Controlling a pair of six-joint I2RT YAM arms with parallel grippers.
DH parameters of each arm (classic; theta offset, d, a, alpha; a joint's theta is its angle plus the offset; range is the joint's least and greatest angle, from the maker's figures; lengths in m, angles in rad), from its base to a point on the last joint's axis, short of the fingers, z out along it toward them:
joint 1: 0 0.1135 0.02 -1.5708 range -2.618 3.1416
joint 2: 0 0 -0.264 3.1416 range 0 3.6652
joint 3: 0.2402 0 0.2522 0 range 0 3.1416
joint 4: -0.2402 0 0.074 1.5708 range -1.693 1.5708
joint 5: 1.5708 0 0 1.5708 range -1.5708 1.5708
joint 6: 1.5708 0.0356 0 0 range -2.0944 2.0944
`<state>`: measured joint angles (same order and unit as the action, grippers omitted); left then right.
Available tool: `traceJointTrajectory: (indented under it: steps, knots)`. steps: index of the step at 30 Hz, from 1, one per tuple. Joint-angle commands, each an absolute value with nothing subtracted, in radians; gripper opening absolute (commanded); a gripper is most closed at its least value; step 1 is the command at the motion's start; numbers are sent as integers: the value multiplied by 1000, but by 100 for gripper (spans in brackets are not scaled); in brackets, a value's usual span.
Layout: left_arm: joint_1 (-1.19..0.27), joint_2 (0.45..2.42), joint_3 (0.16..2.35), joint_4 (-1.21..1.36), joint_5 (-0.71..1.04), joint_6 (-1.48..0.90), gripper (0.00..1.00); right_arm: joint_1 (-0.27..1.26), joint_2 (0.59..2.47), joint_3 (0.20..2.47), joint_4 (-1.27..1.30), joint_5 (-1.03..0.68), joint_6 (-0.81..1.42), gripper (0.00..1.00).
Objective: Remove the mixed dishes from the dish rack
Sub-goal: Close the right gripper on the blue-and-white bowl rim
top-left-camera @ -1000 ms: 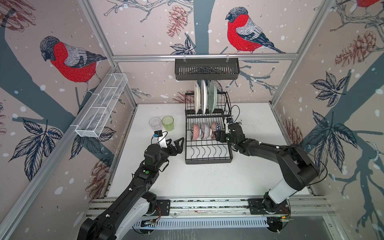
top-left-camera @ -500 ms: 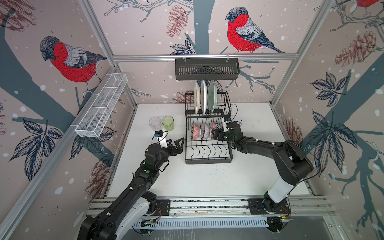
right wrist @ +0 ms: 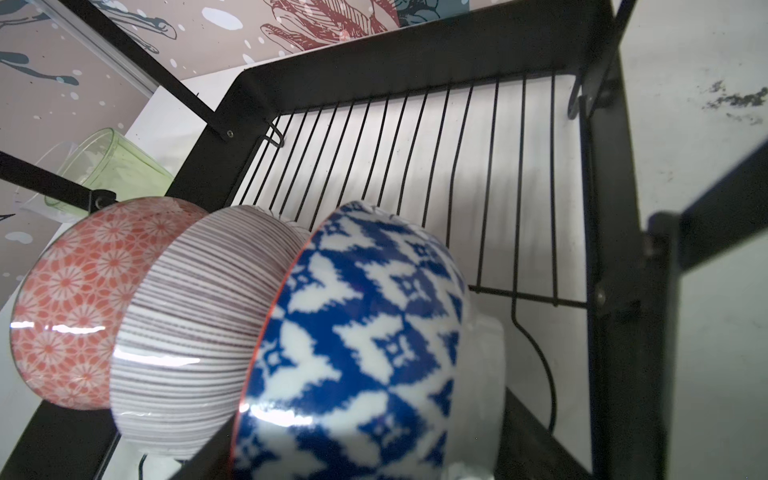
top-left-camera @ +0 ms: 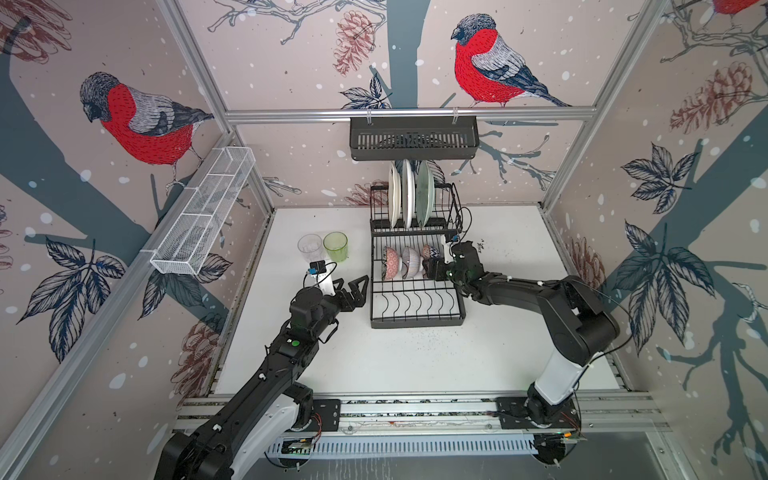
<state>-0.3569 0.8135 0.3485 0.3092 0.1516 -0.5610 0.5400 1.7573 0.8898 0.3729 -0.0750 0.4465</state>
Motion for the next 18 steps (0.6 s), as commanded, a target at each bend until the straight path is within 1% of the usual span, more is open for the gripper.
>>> traceJointTrajectory:
  steps: [1, 7, 18]
  knots:
    - [-358, 812, 353, 353, 143, -559, 98, 556, 1753, 885, 372, -49, 439, 71]
    - [-358, 813, 353, 353, 143, -559, 98, 597, 1746, 884, 366, 16, 410, 65]
    - [-358, 808, 354, 348, 144, -560, 98, 602, 1712, 852, 394, 64, 427, 55]
